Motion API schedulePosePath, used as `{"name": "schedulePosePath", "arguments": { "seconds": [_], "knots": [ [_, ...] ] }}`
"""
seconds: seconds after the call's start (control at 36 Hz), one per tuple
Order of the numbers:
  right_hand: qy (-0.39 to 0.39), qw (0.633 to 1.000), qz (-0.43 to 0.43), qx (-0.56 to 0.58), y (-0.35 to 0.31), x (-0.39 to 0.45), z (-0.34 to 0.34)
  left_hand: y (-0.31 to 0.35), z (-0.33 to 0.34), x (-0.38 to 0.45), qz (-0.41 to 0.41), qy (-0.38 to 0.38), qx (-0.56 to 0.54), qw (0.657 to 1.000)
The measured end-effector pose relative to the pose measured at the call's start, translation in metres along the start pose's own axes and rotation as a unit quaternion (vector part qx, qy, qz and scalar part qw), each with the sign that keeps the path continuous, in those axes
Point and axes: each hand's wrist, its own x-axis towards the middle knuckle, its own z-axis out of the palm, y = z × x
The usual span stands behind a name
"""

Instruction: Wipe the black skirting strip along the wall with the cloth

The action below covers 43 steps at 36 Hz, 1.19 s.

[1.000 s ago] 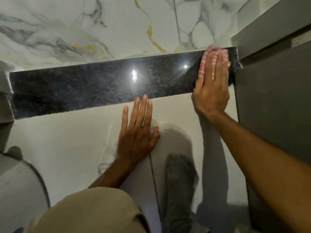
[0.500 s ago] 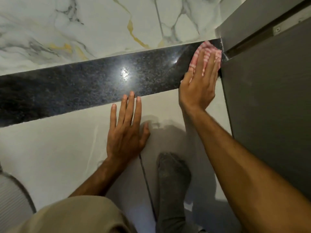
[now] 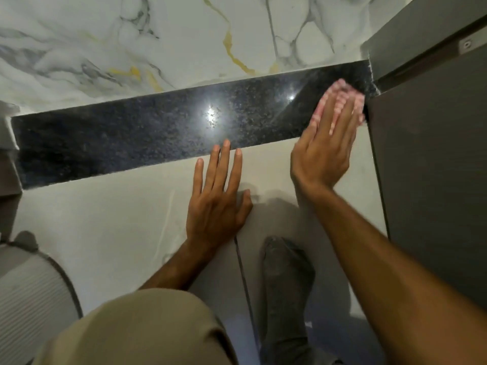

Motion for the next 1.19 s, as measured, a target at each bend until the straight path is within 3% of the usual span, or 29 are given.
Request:
{"name": "schedulePosePath", "arguments": {
  "seconds": [0.17,0.31,0.36,0.42,0.5,0.56,0.61,0.69,0.78,0.83,0.92,1.08,1.14,1.19],
  "knots": [
    [-0.080,0.993,-0.082,-0.001,-0.037,0.078,0.018,0.000,0.004,-0.001,-0.002,0.018,-0.009,1.000],
    [-0.090,0.969,-0.227,0.026,-0.018,0.001,-0.001,-0.001,0.004,-0.001,-0.003,0.018,-0.017,1.000],
    [-0.097,0.976,-0.194,0.026,0.008,-0.040,-0.010,0.000,0.002,0.000,-0.008,0.011,-0.016,1.000],
    [-0.080,0.991,-0.108,0.015,0.025,-0.059,-0.013,0.000,0.001,0.000,-0.013,0.003,-0.016,1.000],
    [-0.040,0.999,0.011,0.002,0.016,-0.044,-0.009,0.000,0.001,-0.001,-0.021,-0.004,-0.013,1.000],
    [-0.042,0.998,0.042,-0.004,-0.002,-0.018,-0.004,-0.001,0.002,-0.002,-0.024,0.004,-0.012,1.000],
    [-0.065,0.997,0.029,0.008,-0.023,0.007,0.000,-0.002,0.003,-0.003,-0.031,0.018,-0.010,0.999],
    [-0.124,0.989,-0.072,0.027,-0.057,0.022,0.001,-0.006,0.003,-0.009,-0.057,0.035,-0.013,0.998],
    [-0.157,0.966,-0.201,0.049,-0.074,-0.002,-0.004,-0.014,0.000,-0.017,-0.074,0.034,-0.004,0.997],
    [-0.168,0.953,-0.244,0.060,-0.068,-0.034,-0.007,-0.023,-0.004,-0.025,-0.068,0.024,0.005,0.997],
    [-0.156,0.966,-0.196,0.063,-0.038,-0.079,-0.010,-0.035,-0.009,-0.041,-0.048,0.004,0.010,0.999],
    [-0.014,0.999,-0.028,0.020,-0.035,-0.068,0.003,-0.054,-0.014,-0.064,-0.062,-0.002,0.007,0.998],
    [-0.011,0.999,-0.028,0.015,-0.062,-0.045,0.012,-0.055,-0.013,-0.064,-0.077,0.004,0.007,0.997],
    [-0.021,0.995,-0.090,0.031,-0.093,-0.031,0.020,-0.053,-0.011,-0.063,-0.088,0.009,0.010,0.996]
  ]
}}
